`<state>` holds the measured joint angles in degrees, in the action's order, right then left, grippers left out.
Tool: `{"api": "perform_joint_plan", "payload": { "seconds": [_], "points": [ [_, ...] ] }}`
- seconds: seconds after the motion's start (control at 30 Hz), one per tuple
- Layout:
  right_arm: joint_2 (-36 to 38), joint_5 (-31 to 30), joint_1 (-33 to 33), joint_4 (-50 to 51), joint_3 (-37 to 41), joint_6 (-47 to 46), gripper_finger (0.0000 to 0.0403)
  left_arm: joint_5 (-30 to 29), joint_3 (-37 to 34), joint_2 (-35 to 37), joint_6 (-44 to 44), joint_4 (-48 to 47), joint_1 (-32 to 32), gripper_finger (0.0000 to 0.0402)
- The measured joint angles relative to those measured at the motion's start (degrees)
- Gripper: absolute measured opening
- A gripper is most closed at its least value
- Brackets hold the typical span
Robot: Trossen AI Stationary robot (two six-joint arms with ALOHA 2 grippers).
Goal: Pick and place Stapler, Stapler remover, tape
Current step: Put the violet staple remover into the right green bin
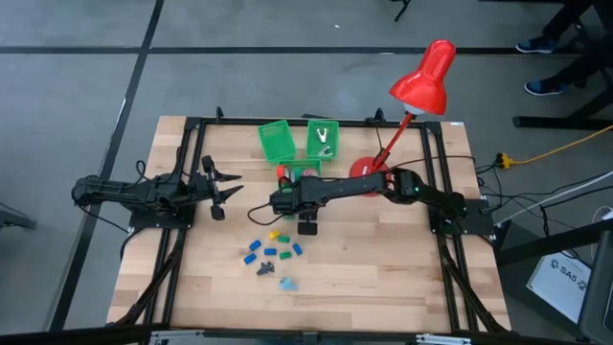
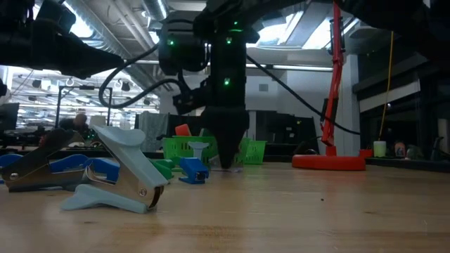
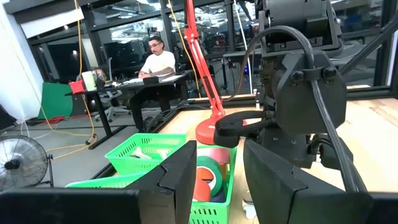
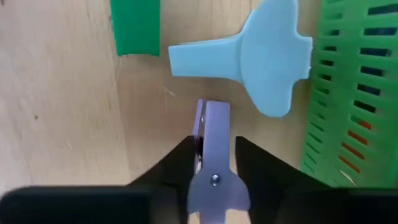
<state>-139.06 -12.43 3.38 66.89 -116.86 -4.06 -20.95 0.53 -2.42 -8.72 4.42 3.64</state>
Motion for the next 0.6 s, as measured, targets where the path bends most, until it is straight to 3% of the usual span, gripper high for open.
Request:
{"api": "perform_joint_plan", "payload": {
  "seconds": [0.1, 0.6],
  "points": [
    [0.1, -0.1, 0.0, 0.6, 0.0, 0.0, 0.0077, 0.0, 0.0, 0.0, 0.0, 0.0, 0.0, 0.0127],
    [0.1, 1.2, -0.1, 8.8, -0.2, -4.7, 0.0076, 0.0, 0.0, 0.0, 0.0, 0.0, 0.0, 0.0128]
  ]
}}
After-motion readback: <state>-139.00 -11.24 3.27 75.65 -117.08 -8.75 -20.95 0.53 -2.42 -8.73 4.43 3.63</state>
